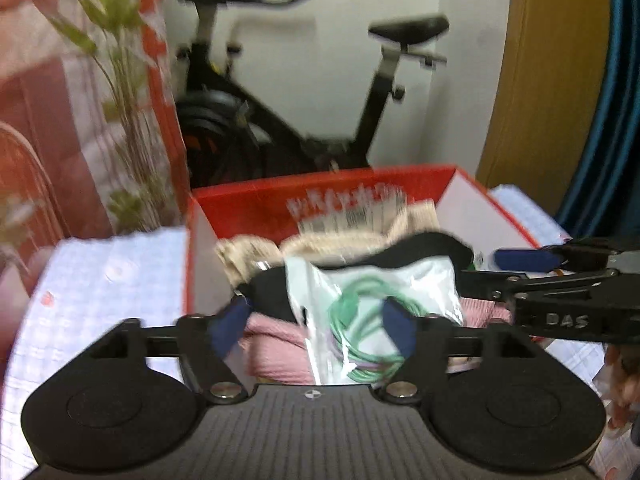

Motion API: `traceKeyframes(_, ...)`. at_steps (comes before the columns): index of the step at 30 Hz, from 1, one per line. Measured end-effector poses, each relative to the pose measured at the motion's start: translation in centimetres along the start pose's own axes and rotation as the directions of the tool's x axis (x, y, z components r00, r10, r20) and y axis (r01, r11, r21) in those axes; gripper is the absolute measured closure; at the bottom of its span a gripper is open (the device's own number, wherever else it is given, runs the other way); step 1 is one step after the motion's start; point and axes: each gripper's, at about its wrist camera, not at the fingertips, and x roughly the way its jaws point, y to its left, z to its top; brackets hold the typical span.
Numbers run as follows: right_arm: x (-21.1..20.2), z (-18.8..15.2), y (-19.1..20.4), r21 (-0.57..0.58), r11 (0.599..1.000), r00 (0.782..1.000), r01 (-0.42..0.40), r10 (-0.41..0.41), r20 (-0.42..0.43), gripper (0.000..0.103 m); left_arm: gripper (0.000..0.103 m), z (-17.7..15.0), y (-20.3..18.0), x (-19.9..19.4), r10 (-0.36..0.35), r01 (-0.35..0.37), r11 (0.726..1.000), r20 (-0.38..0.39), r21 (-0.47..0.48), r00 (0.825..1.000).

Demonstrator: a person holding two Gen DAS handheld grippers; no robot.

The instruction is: Organize soft objects

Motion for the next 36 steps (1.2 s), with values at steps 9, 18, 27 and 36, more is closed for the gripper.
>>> traceKeyframes(9, -7.5, 1.8, 0.6, -0.004, 0.998, 0.980, 0.063, -0.061, 0.191, 0.000, 0.000, 1.0, -0.3, -8.8, 0.103, -0.106, 0.994, 0.151, 0.016, 0.983)
traceKeyframes(18, -15.4, 2.2, 2.8, 0.011, 0.998, 0.961, 0.062, -0.063, 0.269, 0.000, 0.000, 1.2, -1.2, -17.6, 0.183, -0.182, 0.983, 0.256, -0.027, 0.949)
traceKeyframes(27, -24.8, 1.8, 4.8, 0.006, 0.996, 0.928, 0.092, -0.088, 0.362, 0.000, 0.000, 0.5, -2.9, -26.0, 0.244, -0.231, 0.970, 0.363, -0.081, 0.899)
traceKeyframes(36, -31.7, 0.1, 5.7, 0.027, 0.995, 0.909, 0.092, -0.095, 0.405, 0.000, 0.000, -0.5, -4.6, -30.6, 0.297, -0.280, 0.955, 0.378, -0.099, 0.877)
